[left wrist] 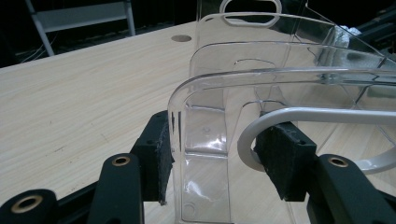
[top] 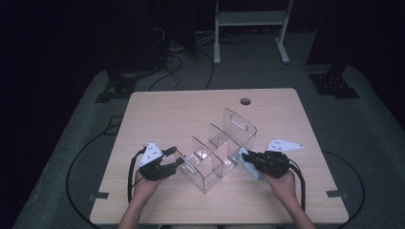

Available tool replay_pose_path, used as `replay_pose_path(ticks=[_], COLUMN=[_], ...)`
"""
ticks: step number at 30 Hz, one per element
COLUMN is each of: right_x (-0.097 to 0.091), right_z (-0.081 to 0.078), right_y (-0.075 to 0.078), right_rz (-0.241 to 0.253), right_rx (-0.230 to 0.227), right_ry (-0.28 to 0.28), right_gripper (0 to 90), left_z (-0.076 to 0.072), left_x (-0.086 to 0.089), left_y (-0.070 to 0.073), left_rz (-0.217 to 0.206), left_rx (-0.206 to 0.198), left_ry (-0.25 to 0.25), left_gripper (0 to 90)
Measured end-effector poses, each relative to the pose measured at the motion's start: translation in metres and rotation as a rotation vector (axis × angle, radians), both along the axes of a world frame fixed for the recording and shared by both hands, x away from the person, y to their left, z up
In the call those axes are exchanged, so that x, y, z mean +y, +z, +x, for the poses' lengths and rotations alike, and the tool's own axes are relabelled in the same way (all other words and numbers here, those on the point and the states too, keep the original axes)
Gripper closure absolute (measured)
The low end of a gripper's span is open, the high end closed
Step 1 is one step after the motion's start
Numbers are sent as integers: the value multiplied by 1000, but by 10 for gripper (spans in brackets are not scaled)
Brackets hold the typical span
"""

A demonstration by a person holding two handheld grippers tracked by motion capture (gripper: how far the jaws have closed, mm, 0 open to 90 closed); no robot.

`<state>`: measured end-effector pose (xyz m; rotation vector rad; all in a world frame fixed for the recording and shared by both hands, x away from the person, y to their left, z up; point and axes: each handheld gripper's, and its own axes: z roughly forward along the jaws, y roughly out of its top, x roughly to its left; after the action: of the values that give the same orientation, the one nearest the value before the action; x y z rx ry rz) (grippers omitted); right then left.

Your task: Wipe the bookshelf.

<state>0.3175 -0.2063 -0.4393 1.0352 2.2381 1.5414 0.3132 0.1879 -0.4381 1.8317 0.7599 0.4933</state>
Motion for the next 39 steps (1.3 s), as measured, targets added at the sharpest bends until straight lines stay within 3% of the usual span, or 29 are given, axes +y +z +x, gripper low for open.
replay_pose_path(ticks=[2, 6, 8, 11, 14, 16, 17, 19, 23, 25, 27, 31, 33, 36, 39], right_x=[9, 27, 24, 11, 16, 27, 38, 43, 32, 23, 23, 45, 58, 52, 36], right_z=[-5, -19, -15, -7, -11, -18, -25, -29, -21, -17, -18, -29, -35, -30, -23], right_y=[0, 1, 4, 5, 5, 4, 4, 6, 8, 9, 9, 6, 6, 8, 11], right_rz=[-16, -56, -71, -16, -30, -29, -38, -65, -29, -10, -3, -18, -66, -47, -21], right_rx=[-4, -20, -33, -7, -19, -13, -21, -46, -33, -30, -21, -13, -36, -22, -39], right_ry=[21, 113, 105, 36, 53, 97, 153, 164, 128, 83, 78, 174, 217, 215, 138], right_gripper=[792, 792, 792, 792, 792, 791, 790, 791, 791, 791, 791, 792, 793, 793, 793], left_z=[0, 0, 0, 0, 0, 0, 0, 0, 0, 0, 0, 0, 0, 0, 0], left_x=[0, 1, 1, 0, 0, 0, 0, 0, 0, 0, -1, -1, 0, 1, 1], left_y=[0, 0, -1, 0, 0, 0, 0, 0, 0, 0, 0, 0, 0, 0, 0], left_rz=[0, -2, -8, -5, -4, -4, -3, -6, -6, -6, -6, -6, -6, -6, -7], left_rx=[0, -2, -2, -2, -2, -2, -2, -3, -4, -3, -4, -4, -4, -3, -3], left_ry=[0, -1, 0, 0, 0, 2, 2, 5, 4, 2, 2, 0, 4, 3, 1], left_gripper=[467, 467, 467, 467, 467, 467, 467, 467, 467, 467, 467, 468, 468, 468, 468])
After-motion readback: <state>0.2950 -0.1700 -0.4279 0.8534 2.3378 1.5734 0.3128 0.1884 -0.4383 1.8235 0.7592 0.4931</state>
